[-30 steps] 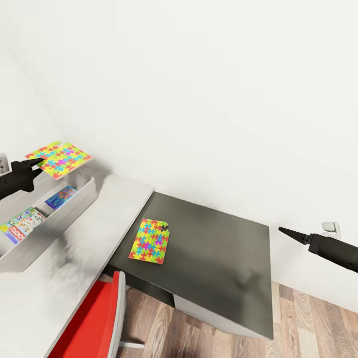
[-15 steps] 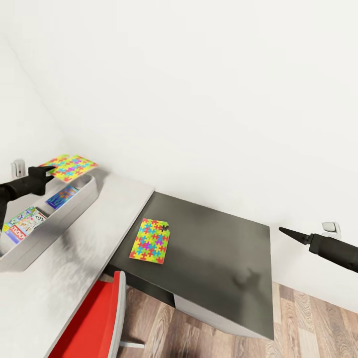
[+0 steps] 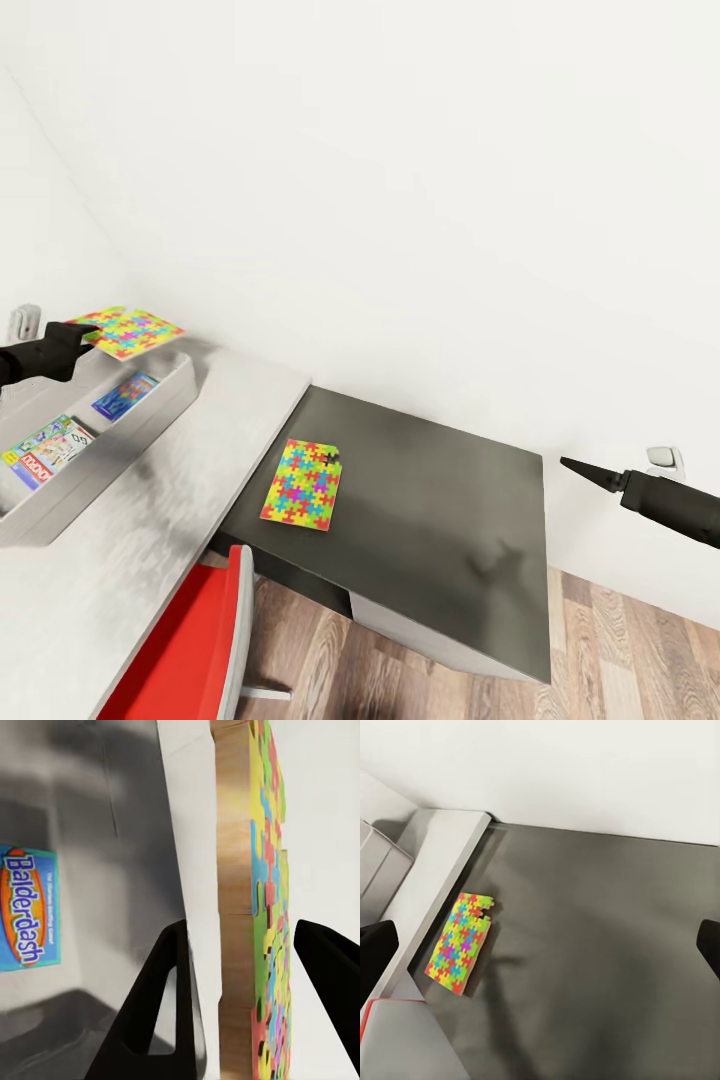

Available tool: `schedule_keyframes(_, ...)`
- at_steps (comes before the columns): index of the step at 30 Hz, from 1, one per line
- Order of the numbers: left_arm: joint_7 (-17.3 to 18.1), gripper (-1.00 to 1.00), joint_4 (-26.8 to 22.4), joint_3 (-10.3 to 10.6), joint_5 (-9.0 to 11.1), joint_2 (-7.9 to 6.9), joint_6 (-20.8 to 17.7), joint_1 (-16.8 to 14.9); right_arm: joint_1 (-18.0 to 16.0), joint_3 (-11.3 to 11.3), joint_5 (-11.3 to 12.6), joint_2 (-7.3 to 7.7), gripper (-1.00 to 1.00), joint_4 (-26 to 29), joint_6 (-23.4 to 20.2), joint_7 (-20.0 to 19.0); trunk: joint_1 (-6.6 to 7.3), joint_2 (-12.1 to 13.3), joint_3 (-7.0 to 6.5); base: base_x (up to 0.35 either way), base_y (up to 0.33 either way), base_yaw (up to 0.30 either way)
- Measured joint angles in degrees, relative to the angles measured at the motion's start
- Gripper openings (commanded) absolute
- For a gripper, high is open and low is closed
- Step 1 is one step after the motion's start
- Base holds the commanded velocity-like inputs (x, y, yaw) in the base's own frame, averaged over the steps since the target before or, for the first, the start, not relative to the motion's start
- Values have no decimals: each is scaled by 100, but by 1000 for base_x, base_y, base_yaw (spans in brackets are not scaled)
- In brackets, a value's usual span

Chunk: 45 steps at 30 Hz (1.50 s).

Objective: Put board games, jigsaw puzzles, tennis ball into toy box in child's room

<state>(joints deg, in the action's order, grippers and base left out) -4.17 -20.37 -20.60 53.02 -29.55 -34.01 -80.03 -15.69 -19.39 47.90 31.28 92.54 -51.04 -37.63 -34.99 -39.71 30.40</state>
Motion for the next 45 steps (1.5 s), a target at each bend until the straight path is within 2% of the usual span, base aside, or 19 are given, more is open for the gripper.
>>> schedule_keyframes(13,30,-100,40,21,-91,-275,152,-21,0,9,0,0,100,0,2,-1,0,0,0,0,0,0)
schedule_keyframes(18,117,-100,43,30,-184,-425,234,-13,0,12,0,0,100,0,3,-1,0,0,5,0,0,0)
schedule_keyframes(23,233,-100,43,38,-271,-465,269,-8,0,41,-1,0,100,0,5,-1,0,0,26,0,0,0)
schedule_keyframes(27,343,-100,43,46,-501,-487,348,-12,0,116,-1,0,100,0,9,-1,0,0,54,0,0,0)
schedule_keyframes(33,400,-100,42,48,-713,-492,440,-26,0,166,-2,0,100,0,14,-1,0,0,104,0,0,0)
schedule_keyframes(45,576,-100,38,58,-801,-500,532,-9,0,194,-1,0,100,0,23,-1,0,0,209,0,0,0)
